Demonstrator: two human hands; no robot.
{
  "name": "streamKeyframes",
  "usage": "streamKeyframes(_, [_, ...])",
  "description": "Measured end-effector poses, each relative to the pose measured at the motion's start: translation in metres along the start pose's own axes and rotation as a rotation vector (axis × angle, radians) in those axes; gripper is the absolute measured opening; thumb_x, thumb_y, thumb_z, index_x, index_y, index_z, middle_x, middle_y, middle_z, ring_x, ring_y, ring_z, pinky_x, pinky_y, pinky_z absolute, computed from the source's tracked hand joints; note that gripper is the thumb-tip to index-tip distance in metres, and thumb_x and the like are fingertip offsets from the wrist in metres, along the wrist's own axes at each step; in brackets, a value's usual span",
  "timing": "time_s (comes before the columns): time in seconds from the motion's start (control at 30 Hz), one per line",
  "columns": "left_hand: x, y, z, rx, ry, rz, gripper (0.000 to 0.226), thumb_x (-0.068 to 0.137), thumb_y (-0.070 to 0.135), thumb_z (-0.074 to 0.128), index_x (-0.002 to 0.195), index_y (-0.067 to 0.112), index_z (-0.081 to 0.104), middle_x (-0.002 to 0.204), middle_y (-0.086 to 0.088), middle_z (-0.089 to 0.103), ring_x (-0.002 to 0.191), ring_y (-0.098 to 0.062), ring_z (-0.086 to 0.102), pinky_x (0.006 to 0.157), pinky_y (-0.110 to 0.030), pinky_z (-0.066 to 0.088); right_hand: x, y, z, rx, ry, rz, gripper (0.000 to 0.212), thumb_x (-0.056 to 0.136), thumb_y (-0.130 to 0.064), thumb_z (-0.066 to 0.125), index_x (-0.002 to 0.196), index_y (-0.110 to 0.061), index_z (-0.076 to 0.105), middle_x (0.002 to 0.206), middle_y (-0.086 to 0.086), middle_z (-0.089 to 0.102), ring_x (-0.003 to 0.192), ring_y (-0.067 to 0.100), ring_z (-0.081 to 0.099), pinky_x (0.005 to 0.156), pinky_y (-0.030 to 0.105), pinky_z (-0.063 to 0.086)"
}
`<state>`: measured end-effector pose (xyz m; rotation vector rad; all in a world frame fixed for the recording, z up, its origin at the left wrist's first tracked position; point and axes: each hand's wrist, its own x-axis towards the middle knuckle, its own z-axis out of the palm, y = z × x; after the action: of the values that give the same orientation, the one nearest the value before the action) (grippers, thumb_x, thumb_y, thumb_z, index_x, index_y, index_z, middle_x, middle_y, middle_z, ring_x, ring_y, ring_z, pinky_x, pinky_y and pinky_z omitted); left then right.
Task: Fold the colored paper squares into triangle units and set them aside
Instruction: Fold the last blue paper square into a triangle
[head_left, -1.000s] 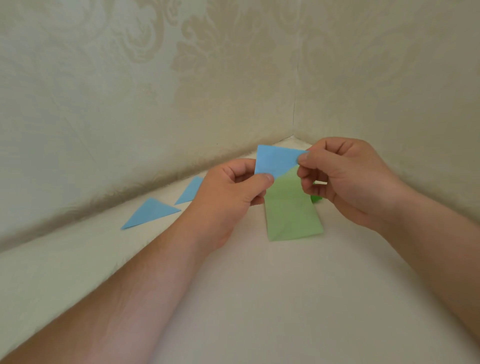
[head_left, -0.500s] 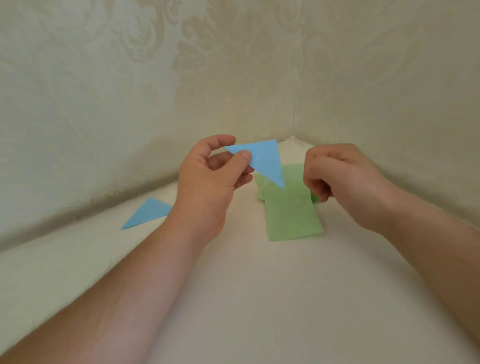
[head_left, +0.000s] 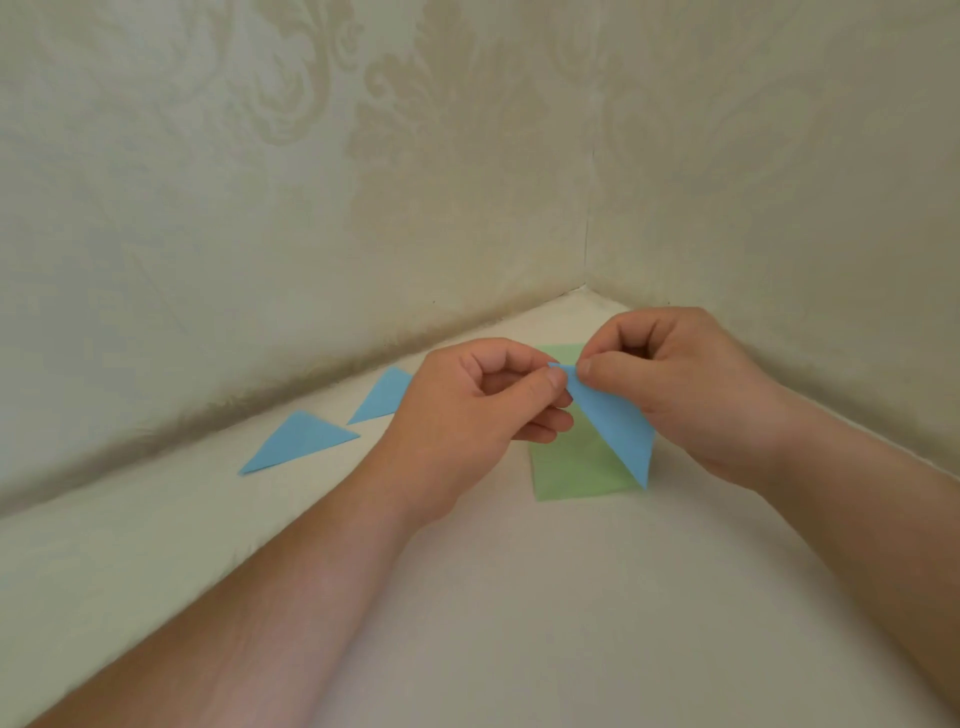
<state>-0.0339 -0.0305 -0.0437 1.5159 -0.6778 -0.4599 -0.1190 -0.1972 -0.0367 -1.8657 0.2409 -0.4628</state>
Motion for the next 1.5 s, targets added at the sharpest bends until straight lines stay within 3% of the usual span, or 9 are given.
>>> streamKeyframes(0.1, [0.001, -0.001, -0.001, 0.063, 0.01, 0.01, 0.013, 0.096, 0.005, 0.068, 0.084, 0.01, 0.072, 0.076, -0.008, 0.075, 0.067, -0.018, 0.072, 0.068, -0.029, 0.06, 0.0, 0.0, -0.001, -0.053, -0.028, 0.015, 0.016, 0.088, -0.009, 0.07, 0.072, -0.007, 0.071, 0.063, -0.001, 0.056, 0.058, 0.009, 0.043, 0.048, 0.018, 0.033])
streamKeyframes(0.27, [0.003, -0.002, -0.002, 0.138, 0.017, 0.003, 0.013, 0.094, 0.004, 0.067, 0.081, 0.006, 0.07, 0.07, -0.006, 0.07, 0.061, -0.016, 0.063, 0.062, -0.029, 0.054, -0.002, 0.005, 0.0, -0.171, -0.091, -0.061, 0.011, 0.088, -0.018, 0.075, 0.077, -0.021, 0.075, 0.061, -0.017, 0.061, 0.056, 0.003, 0.048, 0.053, 0.016, 0.04])
streamKeyframes(0.37, [0.003, -0.003, -0.001, 0.177, 0.015, -0.023, 0.015, 0.092, 0.006, 0.066, 0.079, 0.011, 0.07, 0.066, -0.002, 0.067, 0.057, -0.015, 0.055, 0.057, -0.029, 0.048, -0.003, 0.006, 0.001, -0.219, -0.112, -0.078, 0.011, 0.087, -0.023, 0.077, 0.077, -0.023, 0.075, 0.06, -0.014, 0.062, 0.056, 0.005, 0.048, 0.054, 0.024, 0.04])
streamKeyframes(0.5, [0.005, -0.007, -0.006, 0.327, 0.031, 0.082, 0.014, 0.088, 0.011, 0.074, 0.081, 0.024, 0.072, 0.068, 0.008, 0.067, 0.061, -0.012, 0.056, 0.062, -0.03, 0.048, -0.002, 0.004, 0.002, -0.207, -0.129, -0.054, 0.009, 0.086, -0.022, 0.075, 0.078, -0.025, 0.076, 0.069, 0.001, 0.069, 0.061, 0.007, 0.052, 0.06, 0.032, 0.044])
streamKeyframes(0.73, [0.003, -0.006, -0.006, 0.427, 0.028, 0.158, 0.019, 0.086, 0.008, 0.072, 0.078, 0.026, 0.072, 0.066, 0.009, 0.065, 0.055, -0.004, 0.048, 0.056, -0.017, 0.039, -0.005, 0.002, 0.009, -0.211, -0.103, -0.013, 0.013, 0.083, -0.014, 0.071, 0.073, -0.021, 0.074, 0.063, -0.008, 0.063, 0.058, 0.006, 0.05, 0.057, 0.028, 0.042])
streamKeyframes(0.9, [0.002, -0.002, -0.005, 0.407, 0.036, 0.141, 0.019, 0.086, 0.007, 0.071, 0.078, 0.024, 0.072, 0.064, 0.01, 0.062, 0.055, -0.007, 0.048, 0.055, -0.021, 0.041, -0.005, -0.003, 0.007, -0.176, -0.072, 0.018, 0.015, 0.081, -0.009, 0.067, 0.07, -0.016, 0.075, 0.056, -0.012, 0.057, 0.051, 0.003, 0.042, 0.049, 0.019, 0.035])
streamKeyframes(1.1, [0.006, 0.004, -0.012, 0.304, 0.109, 0.122, 0.023, 0.089, 0.003, 0.068, 0.074, 0.02, 0.07, 0.059, 0.005, 0.06, 0.055, -0.014, 0.051, 0.055, -0.023, 0.044, -0.001, -0.004, -0.003, -0.171, -0.044, 0.067, 0.012, 0.079, -0.007, 0.066, 0.07, -0.009, 0.073, 0.061, -0.001, 0.064, 0.056, 0.008, 0.056, 0.059, 0.028, 0.049])
streamKeyframes(1.33, [0.007, 0.007, -0.014, 0.232, 0.147, 0.116, 0.028, 0.09, 0.001, 0.066, 0.071, 0.021, 0.069, 0.062, 0.0, 0.062, 0.053, -0.013, 0.05, 0.055, -0.022, 0.045, 0.002, -0.003, -0.011, -0.133, -0.025, 0.098, 0.014, 0.081, -0.006, 0.065, 0.07, -0.007, 0.072, 0.061, 0.004, 0.064, 0.058, 0.013, 0.058, 0.067, 0.04, 0.049])
streamKeyframes(1.5, [0.009, 0.01, -0.021, 0.197, 0.257, 0.1, 0.017, 0.089, 0.004, 0.066, 0.077, 0.015, 0.069, 0.062, 0.0, 0.065, 0.054, -0.014, 0.054, 0.057, -0.021, 0.048, 0.005, -0.005, -0.014, -0.098, 0.093, 0.116, 0.019, 0.084, -0.005, 0.061, 0.066, -0.005, 0.064, 0.058, 0.002, 0.057, 0.053, 0.013, 0.05, 0.055, 0.028, 0.04])
